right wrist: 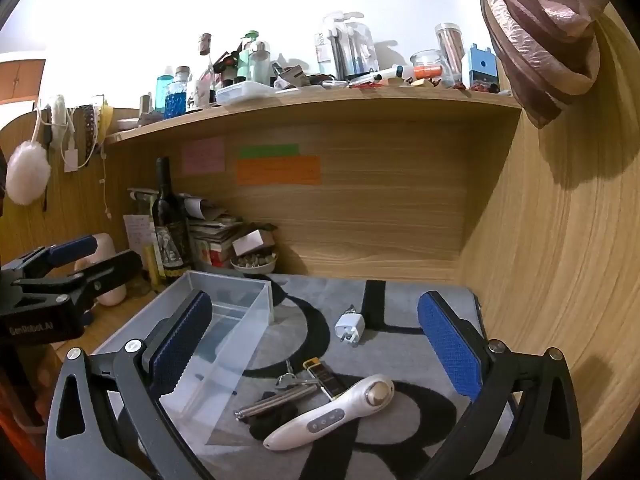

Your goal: Organize rigid objects

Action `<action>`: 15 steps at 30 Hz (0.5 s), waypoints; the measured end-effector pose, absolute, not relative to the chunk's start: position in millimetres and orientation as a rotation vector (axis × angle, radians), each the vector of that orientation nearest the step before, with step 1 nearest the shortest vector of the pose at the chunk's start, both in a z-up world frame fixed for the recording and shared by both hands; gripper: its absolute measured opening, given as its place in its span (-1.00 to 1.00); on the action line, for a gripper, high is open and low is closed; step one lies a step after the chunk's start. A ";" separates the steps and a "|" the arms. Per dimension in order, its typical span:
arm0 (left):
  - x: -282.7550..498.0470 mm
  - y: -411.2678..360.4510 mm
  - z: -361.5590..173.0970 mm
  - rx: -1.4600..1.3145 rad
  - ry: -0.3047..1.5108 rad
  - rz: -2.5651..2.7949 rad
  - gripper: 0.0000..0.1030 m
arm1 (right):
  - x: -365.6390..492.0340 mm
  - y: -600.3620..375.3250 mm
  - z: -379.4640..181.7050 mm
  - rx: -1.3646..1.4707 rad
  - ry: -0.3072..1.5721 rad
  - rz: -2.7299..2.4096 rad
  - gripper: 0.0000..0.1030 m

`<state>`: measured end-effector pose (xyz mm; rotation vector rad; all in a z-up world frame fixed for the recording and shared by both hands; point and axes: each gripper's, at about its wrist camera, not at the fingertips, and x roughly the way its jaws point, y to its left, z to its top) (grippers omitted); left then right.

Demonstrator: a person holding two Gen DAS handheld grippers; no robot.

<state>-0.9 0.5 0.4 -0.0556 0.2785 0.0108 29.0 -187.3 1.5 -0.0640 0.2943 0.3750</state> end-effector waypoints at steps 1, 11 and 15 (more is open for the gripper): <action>-0.4 -0.7 0.4 -0.032 0.292 0.012 1.00 | 29.2 -187.0 1.5 -0.065 0.294 0.374 1.00; -1.7 -4.0 3.1 -0.032 0.286 0.010 1.00 | 28.3 -180.4 -3.4 -0.066 0.279 0.372 1.00; -0.4 -7.6 3.6 -0.029 0.287 0.004 1.00 | 26.9 -184.4 1.4 -0.064 0.274 0.376 1.00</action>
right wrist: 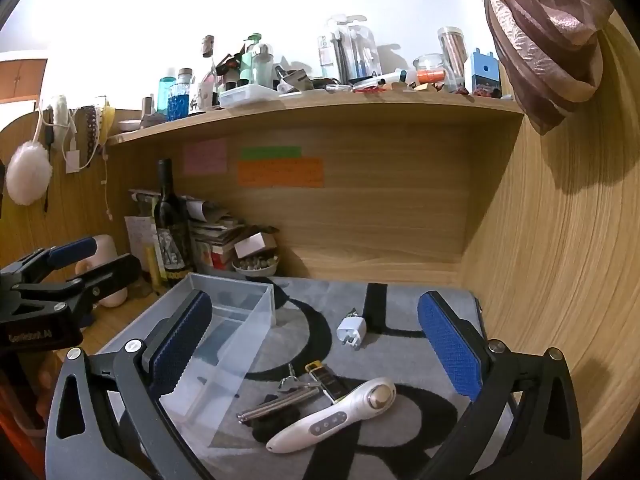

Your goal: Organize rigid objects

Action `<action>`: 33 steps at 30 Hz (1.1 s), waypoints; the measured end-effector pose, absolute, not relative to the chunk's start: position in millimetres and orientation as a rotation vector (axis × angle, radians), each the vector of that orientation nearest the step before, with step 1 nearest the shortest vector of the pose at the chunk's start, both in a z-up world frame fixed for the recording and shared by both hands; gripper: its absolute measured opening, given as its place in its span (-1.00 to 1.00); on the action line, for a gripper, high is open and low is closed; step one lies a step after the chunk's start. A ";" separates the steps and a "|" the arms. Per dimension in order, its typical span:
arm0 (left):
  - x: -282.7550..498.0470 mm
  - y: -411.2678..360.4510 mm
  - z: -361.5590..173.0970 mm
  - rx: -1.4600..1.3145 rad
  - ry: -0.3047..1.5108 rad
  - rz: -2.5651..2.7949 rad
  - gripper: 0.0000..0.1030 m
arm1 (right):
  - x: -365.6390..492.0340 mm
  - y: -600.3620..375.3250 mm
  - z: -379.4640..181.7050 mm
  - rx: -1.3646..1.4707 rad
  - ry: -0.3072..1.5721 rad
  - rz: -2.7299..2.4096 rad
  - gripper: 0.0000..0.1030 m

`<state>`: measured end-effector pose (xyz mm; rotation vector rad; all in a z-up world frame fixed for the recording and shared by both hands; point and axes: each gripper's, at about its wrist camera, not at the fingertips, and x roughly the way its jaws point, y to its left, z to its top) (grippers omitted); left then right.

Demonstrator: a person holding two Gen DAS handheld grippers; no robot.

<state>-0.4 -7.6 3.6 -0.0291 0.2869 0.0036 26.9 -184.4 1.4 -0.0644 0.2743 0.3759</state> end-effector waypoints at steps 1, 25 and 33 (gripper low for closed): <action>-2.7 -4.5 4.2 -0.034 0.283 0.005 1.00 | 27.1 -184.8 1.9 -0.064 0.276 0.377 1.00; -6.2 -9.7 7.9 -0.023 0.272 -0.015 1.00 | 22.5 -185.9 8.9 -0.070 0.262 0.375 1.00; -5.6 -10.1 6.9 -0.023 0.272 -0.015 1.00 | 22.4 -186.0 8.9 -0.072 0.262 0.373 1.00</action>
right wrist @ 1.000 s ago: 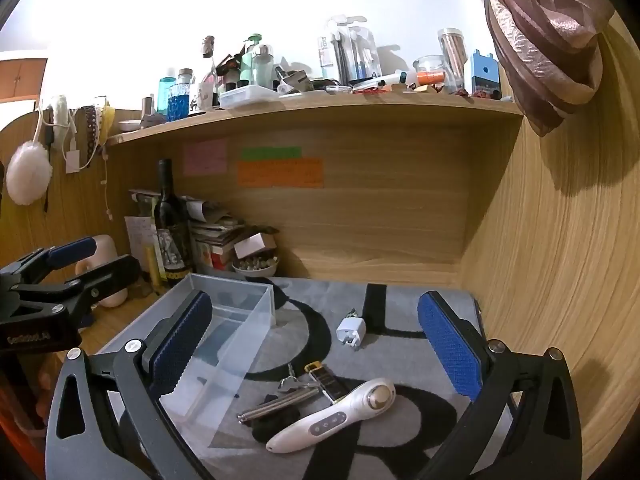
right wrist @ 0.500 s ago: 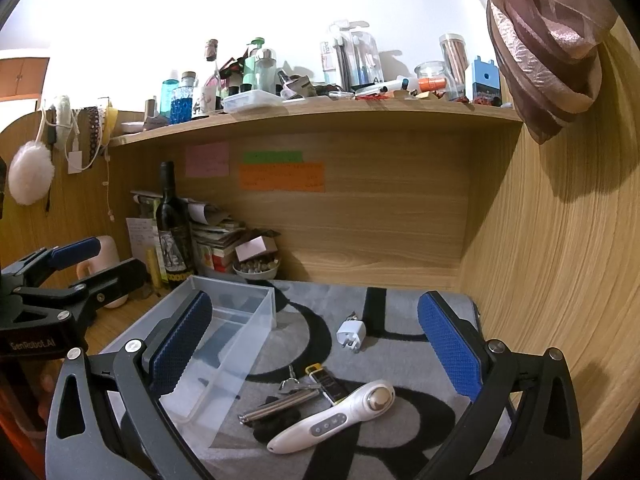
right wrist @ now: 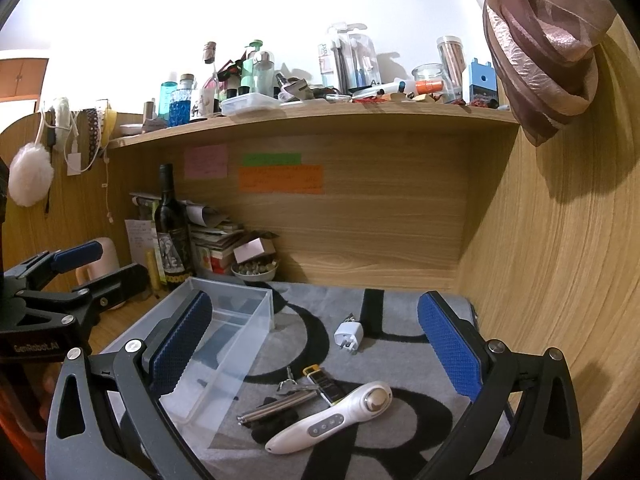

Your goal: Organize rigid objects

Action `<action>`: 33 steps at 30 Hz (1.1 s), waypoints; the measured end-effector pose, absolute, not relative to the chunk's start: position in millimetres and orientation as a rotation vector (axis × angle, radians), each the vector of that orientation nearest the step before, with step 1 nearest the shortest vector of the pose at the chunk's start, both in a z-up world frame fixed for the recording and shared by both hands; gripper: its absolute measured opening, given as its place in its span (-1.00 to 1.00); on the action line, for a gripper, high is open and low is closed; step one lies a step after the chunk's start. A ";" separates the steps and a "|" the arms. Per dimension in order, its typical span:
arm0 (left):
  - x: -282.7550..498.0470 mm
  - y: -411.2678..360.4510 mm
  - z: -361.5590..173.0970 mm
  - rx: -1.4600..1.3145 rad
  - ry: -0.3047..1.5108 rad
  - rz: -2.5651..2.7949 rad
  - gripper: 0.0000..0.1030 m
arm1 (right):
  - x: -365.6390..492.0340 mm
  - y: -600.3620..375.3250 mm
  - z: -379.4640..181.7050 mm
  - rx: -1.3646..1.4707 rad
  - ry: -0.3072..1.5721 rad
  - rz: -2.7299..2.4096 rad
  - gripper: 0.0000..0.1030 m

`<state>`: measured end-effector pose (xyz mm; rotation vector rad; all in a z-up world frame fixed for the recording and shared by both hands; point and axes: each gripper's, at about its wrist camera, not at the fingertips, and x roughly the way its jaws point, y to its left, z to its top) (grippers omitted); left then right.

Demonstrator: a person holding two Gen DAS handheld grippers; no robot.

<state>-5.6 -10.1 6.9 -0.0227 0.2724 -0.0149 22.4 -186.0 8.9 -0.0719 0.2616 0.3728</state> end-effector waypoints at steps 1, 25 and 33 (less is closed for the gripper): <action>-5.6 -10.2 6.9 -0.023 0.272 -0.014 1.00 | 22.3 -186.2 9.1 -0.072 0.261 0.373 1.00; -4.5 -15.0 4.7 -0.018 0.270 -0.016 1.00 | 21.7 -186.0 9.2 -0.073 0.261 0.372 1.00; -3.7 -20.3 3.6 -0.019 0.273 -0.025 1.00 | 21.9 -186.6 9.0 -0.072 0.258 0.372 1.00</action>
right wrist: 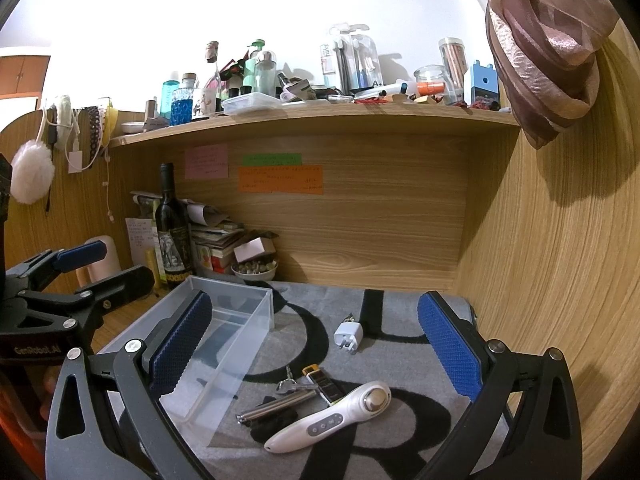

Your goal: Organize rigid objects

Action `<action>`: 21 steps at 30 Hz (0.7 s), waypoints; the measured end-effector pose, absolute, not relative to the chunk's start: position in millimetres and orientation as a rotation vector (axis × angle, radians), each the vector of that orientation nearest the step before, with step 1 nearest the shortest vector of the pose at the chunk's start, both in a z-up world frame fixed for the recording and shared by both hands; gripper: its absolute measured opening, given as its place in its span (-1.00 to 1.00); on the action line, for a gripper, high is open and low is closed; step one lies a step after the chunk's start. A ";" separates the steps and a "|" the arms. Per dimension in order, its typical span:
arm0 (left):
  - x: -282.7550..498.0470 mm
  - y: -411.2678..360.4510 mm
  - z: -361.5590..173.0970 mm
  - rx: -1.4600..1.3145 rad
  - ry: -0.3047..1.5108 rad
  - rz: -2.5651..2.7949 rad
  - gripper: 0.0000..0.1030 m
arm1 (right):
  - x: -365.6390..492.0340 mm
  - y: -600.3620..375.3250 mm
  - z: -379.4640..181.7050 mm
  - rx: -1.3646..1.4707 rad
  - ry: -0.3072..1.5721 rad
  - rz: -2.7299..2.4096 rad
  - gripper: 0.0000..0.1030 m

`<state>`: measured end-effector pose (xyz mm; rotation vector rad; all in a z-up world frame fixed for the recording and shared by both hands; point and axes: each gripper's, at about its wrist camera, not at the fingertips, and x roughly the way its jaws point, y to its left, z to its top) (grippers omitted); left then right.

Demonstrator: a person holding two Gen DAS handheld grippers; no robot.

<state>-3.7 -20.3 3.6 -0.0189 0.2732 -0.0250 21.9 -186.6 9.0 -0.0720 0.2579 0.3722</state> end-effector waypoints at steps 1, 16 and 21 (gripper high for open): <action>-3.8 -20.0 3.7 -0.018 0.274 -0.025 1.00 | 21.9 -186.6 9.1 -0.071 0.258 0.372 1.00; 2.0 -6.7 0.4 -0.038 0.292 -0.020 0.72 | 36.9 -178.6 0.4 -0.087 0.304 0.394 0.99; 11.1 13.7 -3.7 -0.062 0.340 0.009 0.62 | 44.3 -174.7 -1.7 -0.101 0.319 0.397 0.81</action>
